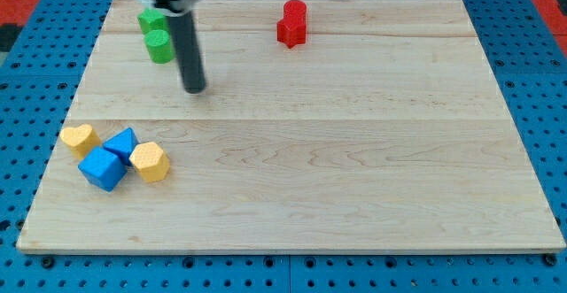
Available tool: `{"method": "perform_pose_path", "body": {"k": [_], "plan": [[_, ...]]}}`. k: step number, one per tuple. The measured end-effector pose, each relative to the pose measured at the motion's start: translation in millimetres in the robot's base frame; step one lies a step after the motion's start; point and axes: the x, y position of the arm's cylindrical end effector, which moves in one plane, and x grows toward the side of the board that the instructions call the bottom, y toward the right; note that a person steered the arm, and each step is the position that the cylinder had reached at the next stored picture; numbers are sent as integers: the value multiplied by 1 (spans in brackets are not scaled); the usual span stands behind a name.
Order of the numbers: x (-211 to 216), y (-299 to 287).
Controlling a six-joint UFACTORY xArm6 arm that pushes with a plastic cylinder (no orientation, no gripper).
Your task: Place the arm to the top left of the yellow heart
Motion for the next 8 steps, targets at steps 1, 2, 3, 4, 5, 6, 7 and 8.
{"method": "perform_pose_path", "body": {"k": [1,2,3,4,5,6,7,8], "plan": [[-17,-54],[-66,-51],[-89,-47],[-34,-18],[-12,-2],[41,6],[82,-9],[68,-44]]}}
